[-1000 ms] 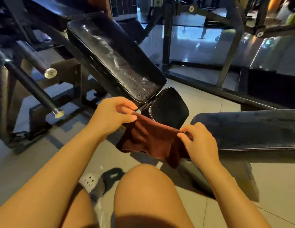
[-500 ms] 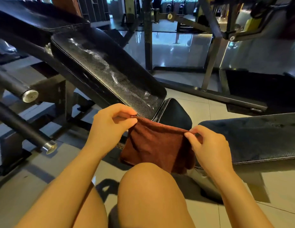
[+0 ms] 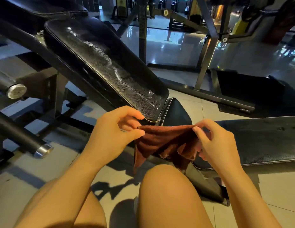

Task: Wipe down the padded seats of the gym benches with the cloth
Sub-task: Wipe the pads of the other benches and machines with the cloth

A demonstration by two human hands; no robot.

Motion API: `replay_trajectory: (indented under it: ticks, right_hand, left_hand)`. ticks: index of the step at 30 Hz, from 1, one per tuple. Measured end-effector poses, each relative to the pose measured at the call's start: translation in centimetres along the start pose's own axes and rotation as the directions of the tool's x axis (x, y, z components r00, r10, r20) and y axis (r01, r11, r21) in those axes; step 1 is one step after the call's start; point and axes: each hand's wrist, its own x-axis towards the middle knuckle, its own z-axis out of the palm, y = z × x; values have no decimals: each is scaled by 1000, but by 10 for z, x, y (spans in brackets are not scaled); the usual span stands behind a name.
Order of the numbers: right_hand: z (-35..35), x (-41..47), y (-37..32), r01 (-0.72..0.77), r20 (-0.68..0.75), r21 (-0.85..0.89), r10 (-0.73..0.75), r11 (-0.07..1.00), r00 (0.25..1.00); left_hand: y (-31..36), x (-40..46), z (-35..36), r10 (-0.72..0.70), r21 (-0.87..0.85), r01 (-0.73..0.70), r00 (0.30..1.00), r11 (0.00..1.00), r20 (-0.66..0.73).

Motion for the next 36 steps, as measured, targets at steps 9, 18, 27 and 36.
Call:
replay_trajectory:
  ticks: [9,18,27,36]
  right_hand:
    - [2,8,-20,173,-121,8,-170,985,978]
    - [118,71,-109,388,34,281,-413,878,910]
    - [131,111,-111,355,263,-10,-340,935,903]
    - [127,101,-92,295,242,-7,-284,956,928]
  left_hand:
    - [2,-6,-1,27,45,-20,986,999,-162]
    - [-24,-13,-45,-81,136,115,969,984,-235]
    - [-48,9,-54,-20,308,78,982,948,-189]
    - [-54,1,-101,488,831,-87,841,550,-235]
